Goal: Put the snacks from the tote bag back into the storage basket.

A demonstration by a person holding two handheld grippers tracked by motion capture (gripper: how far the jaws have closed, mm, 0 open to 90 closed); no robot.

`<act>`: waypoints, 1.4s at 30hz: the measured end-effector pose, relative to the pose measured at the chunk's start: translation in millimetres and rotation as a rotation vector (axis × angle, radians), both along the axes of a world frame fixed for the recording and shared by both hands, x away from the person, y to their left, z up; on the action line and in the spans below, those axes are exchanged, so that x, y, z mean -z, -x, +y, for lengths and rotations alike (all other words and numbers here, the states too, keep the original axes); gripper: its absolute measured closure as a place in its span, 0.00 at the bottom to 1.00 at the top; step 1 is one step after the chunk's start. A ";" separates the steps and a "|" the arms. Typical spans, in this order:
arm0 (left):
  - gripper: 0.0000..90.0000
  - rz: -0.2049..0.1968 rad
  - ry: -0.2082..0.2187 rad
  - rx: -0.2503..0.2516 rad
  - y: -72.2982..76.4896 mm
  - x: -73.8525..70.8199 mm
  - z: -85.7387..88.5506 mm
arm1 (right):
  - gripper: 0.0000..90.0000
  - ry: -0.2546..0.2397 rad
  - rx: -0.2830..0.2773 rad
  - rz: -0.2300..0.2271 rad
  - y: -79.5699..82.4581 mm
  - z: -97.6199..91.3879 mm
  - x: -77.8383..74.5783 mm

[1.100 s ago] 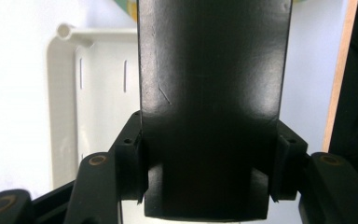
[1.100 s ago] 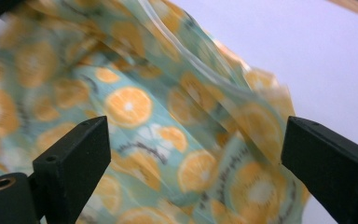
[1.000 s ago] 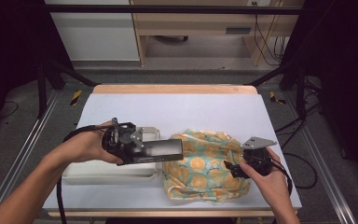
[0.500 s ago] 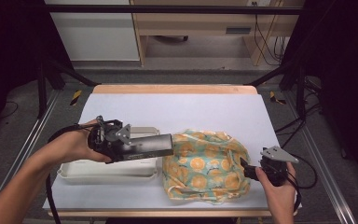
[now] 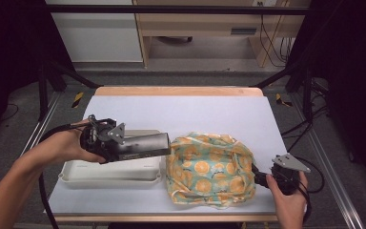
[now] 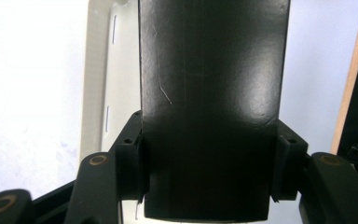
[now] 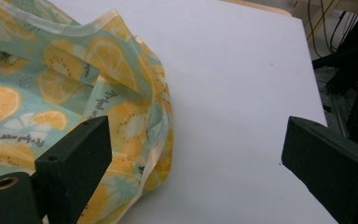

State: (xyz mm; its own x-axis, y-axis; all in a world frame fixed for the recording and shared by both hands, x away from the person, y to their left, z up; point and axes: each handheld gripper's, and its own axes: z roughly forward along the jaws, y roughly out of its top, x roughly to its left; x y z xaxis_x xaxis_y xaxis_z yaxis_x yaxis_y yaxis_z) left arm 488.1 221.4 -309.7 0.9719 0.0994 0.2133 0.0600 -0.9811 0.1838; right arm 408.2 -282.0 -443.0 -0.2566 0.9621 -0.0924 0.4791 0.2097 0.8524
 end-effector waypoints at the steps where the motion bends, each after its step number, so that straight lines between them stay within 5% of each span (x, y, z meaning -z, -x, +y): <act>1: 0.48 0.001 0.000 0.000 -0.9 0.5 1.4 | 0.10 -0.001 0.002 -0.001 0.6 -0.6 -0.3; 12: 0.48 0.010 -0.020 0.002 -15.1 17.0 16.0 | 0.09 -0.075 0.014 -0.016 10.0 -13.0 3.4; 25: 0.48 0.050 -0.046 0.049 -26.1 45.9 25.4 | 0.10 -0.072 0.051 -0.006 17.5 -22.8 7.4; 42: 0.48 0.071 -0.056 0.072 -24.1 59.9 37.7 | 0.10 -0.070 0.036 -0.004 14.8 -21.5 9.0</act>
